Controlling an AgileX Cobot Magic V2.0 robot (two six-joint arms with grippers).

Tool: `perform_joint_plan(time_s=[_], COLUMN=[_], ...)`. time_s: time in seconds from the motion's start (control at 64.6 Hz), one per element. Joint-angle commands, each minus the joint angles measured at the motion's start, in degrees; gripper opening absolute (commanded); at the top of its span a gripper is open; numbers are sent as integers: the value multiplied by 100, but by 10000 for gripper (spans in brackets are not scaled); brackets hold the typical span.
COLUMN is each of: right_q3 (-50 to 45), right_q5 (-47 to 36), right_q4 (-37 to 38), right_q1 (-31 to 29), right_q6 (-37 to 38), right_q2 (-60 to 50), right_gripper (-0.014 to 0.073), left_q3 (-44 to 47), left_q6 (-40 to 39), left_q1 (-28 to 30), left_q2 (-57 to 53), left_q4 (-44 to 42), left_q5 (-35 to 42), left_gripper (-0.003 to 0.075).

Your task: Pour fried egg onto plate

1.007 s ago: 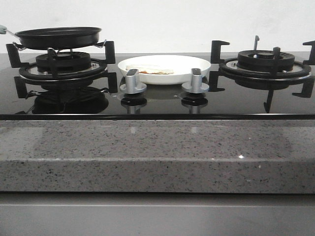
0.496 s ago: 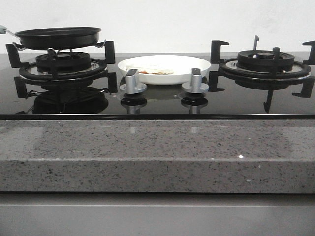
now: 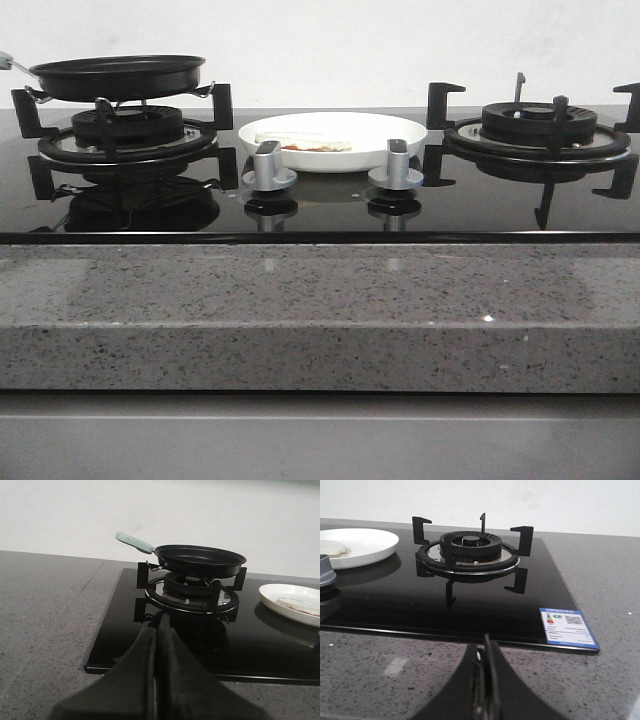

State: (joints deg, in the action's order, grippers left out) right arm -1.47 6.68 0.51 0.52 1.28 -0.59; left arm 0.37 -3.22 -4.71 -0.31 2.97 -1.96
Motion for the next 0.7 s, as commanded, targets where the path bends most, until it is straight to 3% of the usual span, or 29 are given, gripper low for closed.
perform_joint_plan(time_s=[0.0, 0.682], right_q3=[20, 20], right_q5=[-477, -457], right_q4=[27, 27], right_q1=[-141, -471], right_q6=[-42, -42], right_q2=[-113, -113], right_gripper=[-70, -70], left_q3=[32, 32], left_q6=[-27, -27], left_q1=[-53, -53], left_q2=[-108, -108], left_q4=[10, 10], left_q5=[491, 491], left_gripper=[-19, -19])
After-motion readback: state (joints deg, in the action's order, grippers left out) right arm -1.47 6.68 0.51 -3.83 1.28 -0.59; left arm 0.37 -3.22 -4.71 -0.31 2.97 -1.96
